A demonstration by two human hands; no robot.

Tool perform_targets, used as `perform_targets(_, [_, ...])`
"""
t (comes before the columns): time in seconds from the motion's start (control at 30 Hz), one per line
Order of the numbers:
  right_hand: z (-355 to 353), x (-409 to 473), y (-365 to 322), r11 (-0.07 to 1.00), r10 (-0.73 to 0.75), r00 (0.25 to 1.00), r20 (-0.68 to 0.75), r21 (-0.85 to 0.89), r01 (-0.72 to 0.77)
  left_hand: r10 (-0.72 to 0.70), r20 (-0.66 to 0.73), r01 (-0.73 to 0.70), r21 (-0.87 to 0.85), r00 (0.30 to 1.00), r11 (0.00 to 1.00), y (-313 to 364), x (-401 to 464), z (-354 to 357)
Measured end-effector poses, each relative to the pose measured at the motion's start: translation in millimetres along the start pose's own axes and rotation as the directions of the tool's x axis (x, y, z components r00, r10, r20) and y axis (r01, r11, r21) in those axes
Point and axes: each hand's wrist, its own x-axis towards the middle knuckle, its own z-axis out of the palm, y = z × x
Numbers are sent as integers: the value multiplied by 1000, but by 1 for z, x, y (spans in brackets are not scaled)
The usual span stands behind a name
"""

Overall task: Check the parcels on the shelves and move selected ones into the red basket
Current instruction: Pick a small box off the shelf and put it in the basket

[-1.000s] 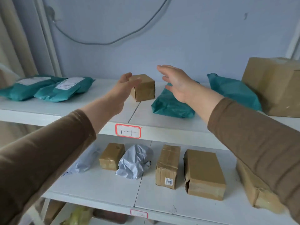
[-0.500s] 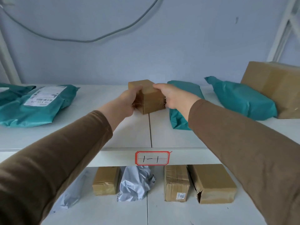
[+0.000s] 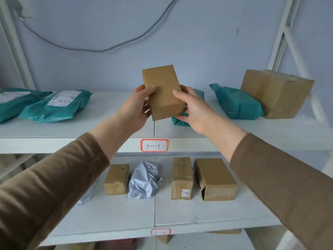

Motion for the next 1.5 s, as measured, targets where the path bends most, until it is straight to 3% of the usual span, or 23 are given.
perform_targets(0.27, [-29, -145, 16, 998, -61, 996, 64, 4, 61, -86, 98, 95, -89, 992, 991, -11, -141, 19])
perform_targets(0.57, [-45, -221, 74, 1000, -9, 992, 126, 13, 8, -275, 121, 268, 66, 954, 961, -56, -222, 6])
perform_targets(0.67, [-50, -226, 86, 999, 45, 992, 117, -3, -45, -196, 112, 178, 147, 974, 973, -72, -233, 1])
perform_targets(0.73, [-56, -225, 93, 992, 122, 982, 141, 28, -127, -39, 103, 6, 305, 994, 952, -83, -238, -3])
perform_targets(0.77, [-60, -224, 96, 978, 184, 968, 169, 67, -197, 81, 142, -136, 440, 987, 888, -88, -240, -6])
perform_targets(0.8, [-64, -223, 98, 953, 254, 944, 211, 109, -281, 201, 217, -293, 591, 955, 752, -92, -243, -9])
perform_targets(0.87, [-72, -221, 105, 900, 350, 885, 306, 153, -408, 372, 479, -583, 772, 795, 252, -98, -244, -15])
perform_targets(0.9, [-75, -221, 109, 885, 373, 863, 340, 151, -441, 377, 621, -672, 741, 687, 3, -99, -243, -18])
perform_targets(0.93, [-75, -221, 112, 878, 383, 847, 368, 140, -458, 349, 725, -716, 674, 594, -180, -100, -243, -19])
perform_targets(1.0, [-74, -225, 121, 872, 382, 827, 412, 135, -470, 309, 820, -741, 569, 481, -358, -108, -243, -22])
perform_targets(1.07, [-72, -227, 128, 874, 374, 834, 405, 146, -463, 311, 842, -749, 536, 440, -390, -116, -241, -26])
perform_targets(1.13, [-71, -229, 134, 898, 351, 872, 340, 141, -416, 297, 835, -763, 547, 464, -345, -124, -241, -31])
perform_targets(1.2, [-70, -230, 135, 951, 282, 929, 238, 59, -304, 283, 765, -760, 631, 578, -155, -132, -243, -36])
perform_targets(1.27, [-71, -230, 136, 984, 176, 971, 165, -46, -170, 309, 586, -651, 738, 749, 180, -140, -250, -37])
perform_targets(1.33, [-71, -231, 137, 989, 61, 989, 137, -145, -41, 265, 277, -382, 726, 924, 572, -147, -255, -30])
perform_targets(1.37, [-71, -231, 138, 981, 20, 990, 143, -193, 8, 203, 129, -238, 646, 970, 725, -147, -253, -26])
perform_targets(1.43, [-71, -229, 139, 954, -22, 983, 181, -289, 74, 88, 2, -78, 490, 996, 868, -146, -241, -25])
perform_targets(1.5, [-76, -224, 136, 912, -8, 970, 244, -395, 107, 3, 78, -35, 411, 997, 911, -142, -227, -31])
